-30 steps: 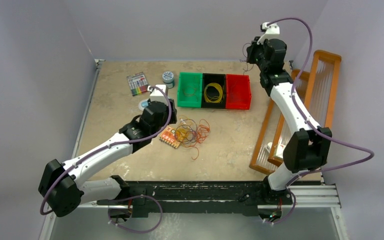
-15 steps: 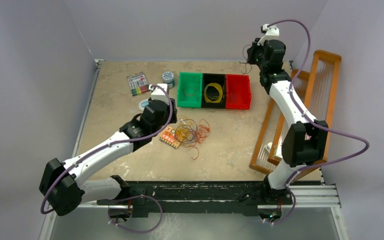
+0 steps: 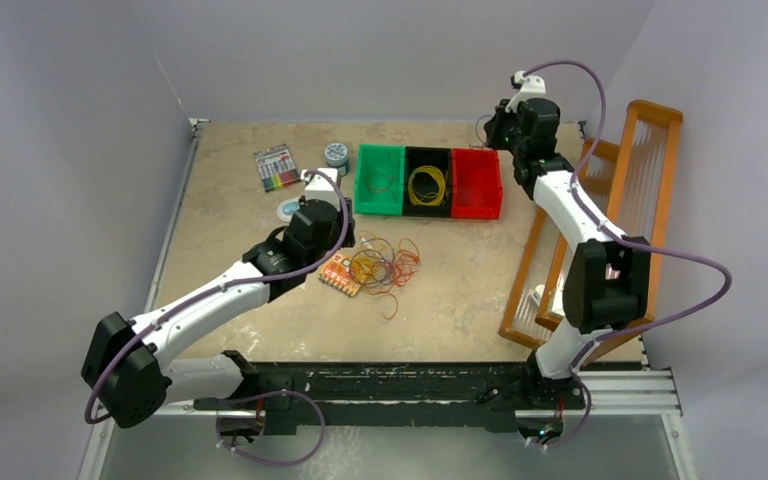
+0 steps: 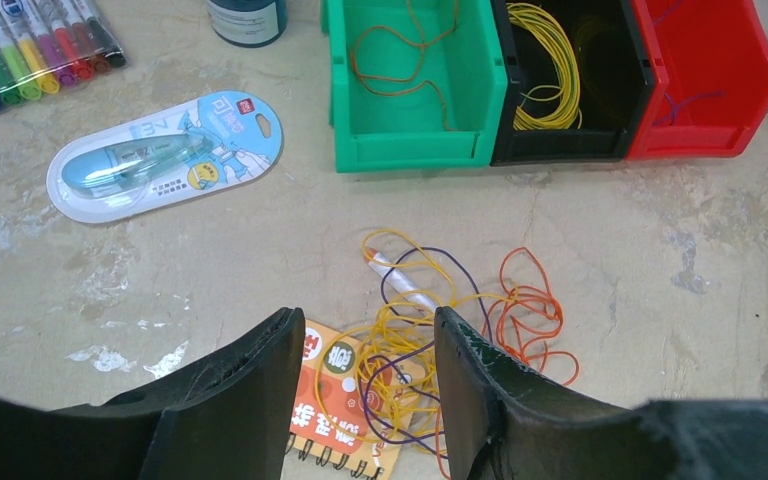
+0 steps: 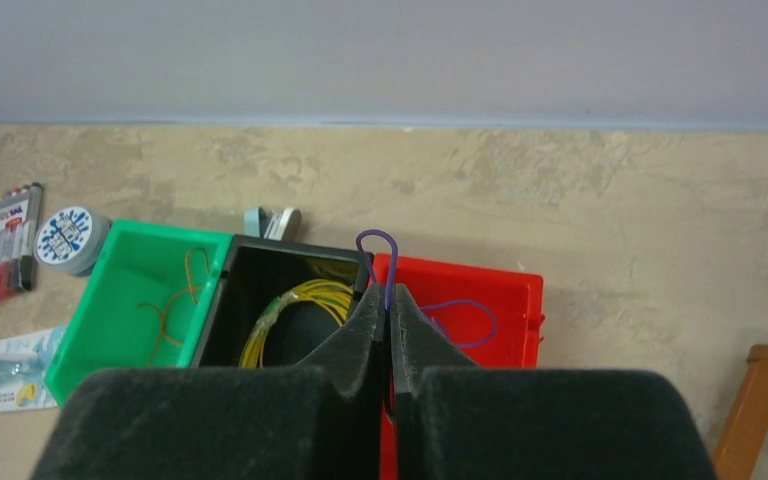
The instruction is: Untangle the cables
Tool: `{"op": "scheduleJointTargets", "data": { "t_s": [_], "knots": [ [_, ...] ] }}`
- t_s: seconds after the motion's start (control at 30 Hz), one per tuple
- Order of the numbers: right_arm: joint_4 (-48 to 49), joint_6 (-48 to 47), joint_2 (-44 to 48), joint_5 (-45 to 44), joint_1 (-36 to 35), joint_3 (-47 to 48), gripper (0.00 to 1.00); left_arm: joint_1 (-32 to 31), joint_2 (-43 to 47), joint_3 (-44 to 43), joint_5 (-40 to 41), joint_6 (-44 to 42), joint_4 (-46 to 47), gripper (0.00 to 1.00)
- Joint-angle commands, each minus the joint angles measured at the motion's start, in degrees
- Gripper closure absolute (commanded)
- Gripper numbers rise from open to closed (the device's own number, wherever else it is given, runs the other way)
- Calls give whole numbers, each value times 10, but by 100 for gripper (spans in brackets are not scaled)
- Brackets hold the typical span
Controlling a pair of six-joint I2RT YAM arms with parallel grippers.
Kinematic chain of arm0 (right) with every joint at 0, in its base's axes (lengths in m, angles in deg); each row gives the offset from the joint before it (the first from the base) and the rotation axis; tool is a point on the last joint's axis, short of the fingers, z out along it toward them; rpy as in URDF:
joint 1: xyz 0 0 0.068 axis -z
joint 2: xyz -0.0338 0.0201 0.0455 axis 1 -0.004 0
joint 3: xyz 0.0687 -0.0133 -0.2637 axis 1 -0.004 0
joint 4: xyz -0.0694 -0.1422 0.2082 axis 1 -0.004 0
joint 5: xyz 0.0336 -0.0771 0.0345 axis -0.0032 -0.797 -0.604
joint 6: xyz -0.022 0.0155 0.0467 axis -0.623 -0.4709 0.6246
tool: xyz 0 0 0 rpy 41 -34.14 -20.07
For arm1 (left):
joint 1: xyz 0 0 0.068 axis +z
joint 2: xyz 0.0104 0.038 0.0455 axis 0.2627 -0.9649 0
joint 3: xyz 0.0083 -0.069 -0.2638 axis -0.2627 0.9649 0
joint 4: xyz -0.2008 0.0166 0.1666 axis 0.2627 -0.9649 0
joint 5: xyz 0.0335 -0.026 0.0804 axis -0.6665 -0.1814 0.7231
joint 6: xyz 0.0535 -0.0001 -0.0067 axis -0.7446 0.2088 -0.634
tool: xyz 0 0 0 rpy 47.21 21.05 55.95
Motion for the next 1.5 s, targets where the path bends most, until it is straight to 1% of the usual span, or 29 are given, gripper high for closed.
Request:
{"op": "scheduleJointTargets", "data": {
  "t_s": [0.0,0.63,0.77,0.9,1.27,1.4,1.47],
  "knots": [
    [25,14,18,13,2,-13,100,2,-2,-23,2,-5,12,50],
    [13,19,-92,17,2,-13,100,2,-18,-27,-15,-2,8,50],
    [10,14,-104,12,2,-10,98,2,-20,-27,-15,-2,7,50],
    [-1,10,-114,8,2,-3,94,2,-22,-28,-16,-1,6,50],
    [-55,-1,-161,-14,2,32,88,2,-30,-29,-20,-2,2,50],
    [-61,-8,-167,-12,2,39,81,3,-30,-29,-20,-1,2,50],
    [-60,-10,-163,-12,2,40,75,3,-31,-29,-20,-1,1,50]
  ]
}}
